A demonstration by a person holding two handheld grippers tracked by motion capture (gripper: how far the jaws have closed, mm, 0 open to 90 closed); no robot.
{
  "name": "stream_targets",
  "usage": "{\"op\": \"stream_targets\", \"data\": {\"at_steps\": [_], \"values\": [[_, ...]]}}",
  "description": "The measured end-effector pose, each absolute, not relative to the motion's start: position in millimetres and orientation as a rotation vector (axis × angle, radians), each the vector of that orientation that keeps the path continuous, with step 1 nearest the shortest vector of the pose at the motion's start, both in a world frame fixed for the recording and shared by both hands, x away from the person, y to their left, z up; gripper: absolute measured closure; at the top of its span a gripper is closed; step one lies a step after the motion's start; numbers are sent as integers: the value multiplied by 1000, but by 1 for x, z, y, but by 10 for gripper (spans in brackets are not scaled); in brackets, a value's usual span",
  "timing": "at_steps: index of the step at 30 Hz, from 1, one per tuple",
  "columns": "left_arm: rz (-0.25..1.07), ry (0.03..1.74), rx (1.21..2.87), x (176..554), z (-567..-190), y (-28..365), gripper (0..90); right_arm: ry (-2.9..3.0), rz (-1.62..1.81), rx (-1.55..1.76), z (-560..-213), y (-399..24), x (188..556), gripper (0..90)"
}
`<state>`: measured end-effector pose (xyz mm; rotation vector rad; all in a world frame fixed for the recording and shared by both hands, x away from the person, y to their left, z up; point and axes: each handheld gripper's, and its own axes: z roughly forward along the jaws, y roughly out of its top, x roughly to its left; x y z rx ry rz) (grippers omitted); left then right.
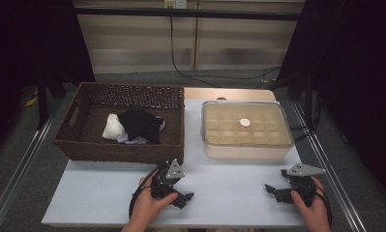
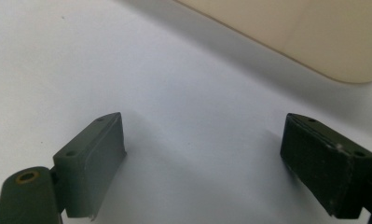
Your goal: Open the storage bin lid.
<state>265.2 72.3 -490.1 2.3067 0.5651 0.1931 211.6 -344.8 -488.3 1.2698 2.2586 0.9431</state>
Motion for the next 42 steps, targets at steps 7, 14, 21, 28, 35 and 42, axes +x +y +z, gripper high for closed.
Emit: {"op": "stream_targets", "data": {"at_steps": [7, 14, 21, 28, 35, 42], "values": [[197, 569, 2306, 265, -490, 72, 0, 2255, 935, 1257, -488, -344, 211, 133], [193, 569, 2305, 265, -490, 72, 0, 2259, 938, 1260, -488, -344, 212, 133], [187, 576, 2311, 265, -489, 72, 0, 2260, 933, 1256, -488, -344, 212, 135], [178, 637, 2331, 266, -484, 67, 0, 2257, 925, 1245, -487, -343, 211, 142], [129, 656, 2298, 266, -473, 65, 144, 2268, 926, 1282, -485, -341, 209, 151], [95, 672, 2293, 267, -462, 60, 152, 2291, 893, 1279, -477, -340, 207, 152]]}}
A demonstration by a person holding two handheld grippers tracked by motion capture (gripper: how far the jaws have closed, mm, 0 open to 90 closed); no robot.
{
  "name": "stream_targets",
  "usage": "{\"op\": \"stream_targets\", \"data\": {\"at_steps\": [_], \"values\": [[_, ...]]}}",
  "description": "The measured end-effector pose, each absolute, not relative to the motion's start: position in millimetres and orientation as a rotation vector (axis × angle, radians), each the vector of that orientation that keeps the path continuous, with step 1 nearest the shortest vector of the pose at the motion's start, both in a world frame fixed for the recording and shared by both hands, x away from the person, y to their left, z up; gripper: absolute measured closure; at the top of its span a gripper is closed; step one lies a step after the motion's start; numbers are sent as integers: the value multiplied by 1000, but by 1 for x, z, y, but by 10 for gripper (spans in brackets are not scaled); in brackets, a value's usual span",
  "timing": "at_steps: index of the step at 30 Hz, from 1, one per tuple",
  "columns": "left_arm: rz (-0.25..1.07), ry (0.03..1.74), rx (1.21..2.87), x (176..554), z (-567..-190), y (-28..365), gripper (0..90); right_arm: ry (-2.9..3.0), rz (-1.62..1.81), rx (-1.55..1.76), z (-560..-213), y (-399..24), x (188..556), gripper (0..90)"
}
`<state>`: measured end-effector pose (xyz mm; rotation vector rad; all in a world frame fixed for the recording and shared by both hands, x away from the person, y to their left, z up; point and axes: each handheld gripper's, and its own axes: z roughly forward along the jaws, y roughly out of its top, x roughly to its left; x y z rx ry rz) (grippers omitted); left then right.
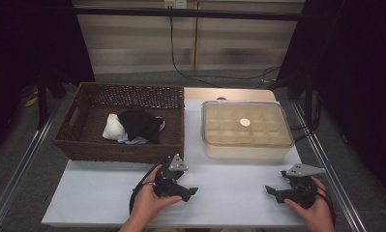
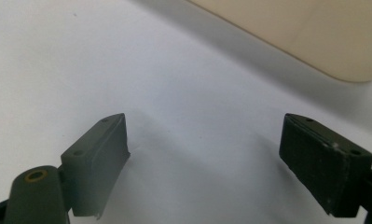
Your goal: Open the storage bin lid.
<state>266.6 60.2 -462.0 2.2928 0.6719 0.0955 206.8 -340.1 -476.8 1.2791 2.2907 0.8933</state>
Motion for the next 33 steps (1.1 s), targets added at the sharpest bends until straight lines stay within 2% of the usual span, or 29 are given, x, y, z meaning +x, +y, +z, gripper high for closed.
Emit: {"op": "stream_targets", "data": {"at_steps": [16, 33], "values": [[17, 641, 2338, 276, -425, 31, 158, 2276, 904, 1297, -443, -351, 209, 156], [-32, 720, 2299, 306, -388, 7, 174, 2253, 910, 1299, -405, -352, 226, 164]]}}
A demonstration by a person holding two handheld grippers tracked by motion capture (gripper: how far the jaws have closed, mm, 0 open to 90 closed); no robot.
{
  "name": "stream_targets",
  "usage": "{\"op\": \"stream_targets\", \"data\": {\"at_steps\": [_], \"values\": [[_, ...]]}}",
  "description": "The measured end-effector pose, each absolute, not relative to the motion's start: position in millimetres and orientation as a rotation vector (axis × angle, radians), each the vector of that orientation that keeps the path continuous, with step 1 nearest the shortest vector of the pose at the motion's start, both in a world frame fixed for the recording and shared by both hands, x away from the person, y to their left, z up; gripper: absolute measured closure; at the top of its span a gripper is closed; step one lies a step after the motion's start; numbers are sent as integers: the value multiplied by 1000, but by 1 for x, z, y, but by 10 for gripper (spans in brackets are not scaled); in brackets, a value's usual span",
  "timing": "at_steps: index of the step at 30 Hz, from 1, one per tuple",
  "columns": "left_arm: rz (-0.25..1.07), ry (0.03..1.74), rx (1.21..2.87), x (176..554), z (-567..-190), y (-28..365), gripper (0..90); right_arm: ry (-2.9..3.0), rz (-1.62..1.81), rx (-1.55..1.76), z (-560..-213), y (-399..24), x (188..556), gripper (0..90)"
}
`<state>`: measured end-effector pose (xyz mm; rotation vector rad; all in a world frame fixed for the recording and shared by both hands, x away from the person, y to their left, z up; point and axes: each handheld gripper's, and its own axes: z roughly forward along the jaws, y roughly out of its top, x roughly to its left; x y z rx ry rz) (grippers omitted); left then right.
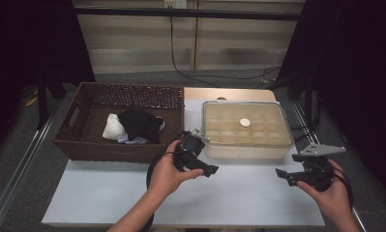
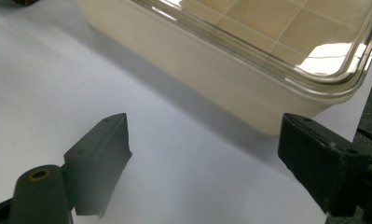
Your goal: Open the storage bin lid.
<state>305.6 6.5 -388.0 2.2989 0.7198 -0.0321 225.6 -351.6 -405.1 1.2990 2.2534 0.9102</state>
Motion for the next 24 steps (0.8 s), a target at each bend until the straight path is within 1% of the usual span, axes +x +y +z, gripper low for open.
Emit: {"op": "stream_targets", "data": {"at_steps": [10, 19, 21, 24], "values": [[0, 757, 2321, 322, -380, 2, 187, 2237, 903, 1305, -389, -351, 237, 164], [15, 823, 2296, 341, -373, 0, 187, 2198, 876, 1336, -382, -355, 255, 165], [19, 834, 2297, 347, -371, -1, 187, 2184, 867, 1344, -382, -357, 259, 189], [38, 864, 2280, 356, -368, -1, 199, 2159, 857, 1360, -382, -357, 266, 191]]}}
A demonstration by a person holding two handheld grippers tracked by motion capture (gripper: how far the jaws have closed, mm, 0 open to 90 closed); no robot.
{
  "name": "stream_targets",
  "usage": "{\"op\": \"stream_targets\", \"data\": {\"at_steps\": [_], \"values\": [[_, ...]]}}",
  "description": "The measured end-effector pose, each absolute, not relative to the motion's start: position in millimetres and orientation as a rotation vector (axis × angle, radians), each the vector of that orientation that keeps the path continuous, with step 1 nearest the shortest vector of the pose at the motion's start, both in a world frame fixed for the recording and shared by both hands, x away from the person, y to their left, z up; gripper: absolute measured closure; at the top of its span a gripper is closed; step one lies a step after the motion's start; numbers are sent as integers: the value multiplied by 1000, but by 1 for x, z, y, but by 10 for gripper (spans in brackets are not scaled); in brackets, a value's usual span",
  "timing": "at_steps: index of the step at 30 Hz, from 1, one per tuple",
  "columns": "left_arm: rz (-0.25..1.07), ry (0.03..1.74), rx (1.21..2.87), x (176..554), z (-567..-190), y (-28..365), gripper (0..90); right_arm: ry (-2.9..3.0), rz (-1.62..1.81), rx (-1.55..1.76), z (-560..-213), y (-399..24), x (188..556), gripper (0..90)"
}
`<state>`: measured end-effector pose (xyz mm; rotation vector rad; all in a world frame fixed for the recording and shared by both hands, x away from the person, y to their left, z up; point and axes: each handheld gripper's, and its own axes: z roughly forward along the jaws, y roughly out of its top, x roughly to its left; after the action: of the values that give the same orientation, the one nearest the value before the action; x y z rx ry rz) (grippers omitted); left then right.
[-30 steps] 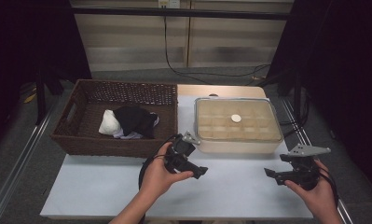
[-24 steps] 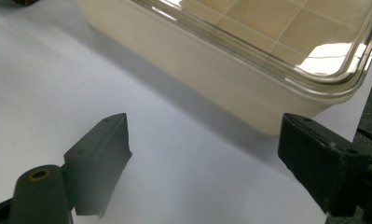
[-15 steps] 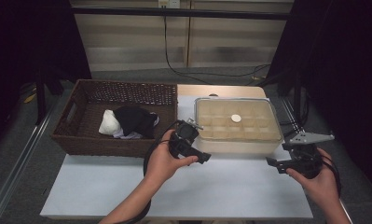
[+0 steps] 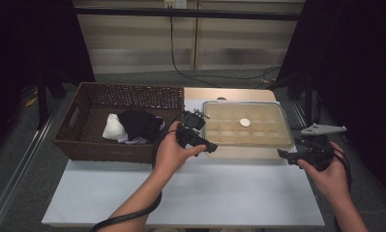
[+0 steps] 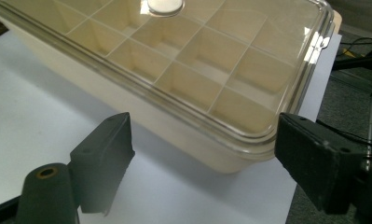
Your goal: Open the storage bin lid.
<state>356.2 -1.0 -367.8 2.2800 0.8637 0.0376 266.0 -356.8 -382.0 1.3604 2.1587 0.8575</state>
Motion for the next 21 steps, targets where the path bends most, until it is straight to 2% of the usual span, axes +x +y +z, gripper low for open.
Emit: {"op": "stream_targets", "data": {"at_steps": [21], "values": [[62, 1016, 2262, 396, -380, -22, 221, 2067, 802, 1495, -387, -353, 311, 193]]}}
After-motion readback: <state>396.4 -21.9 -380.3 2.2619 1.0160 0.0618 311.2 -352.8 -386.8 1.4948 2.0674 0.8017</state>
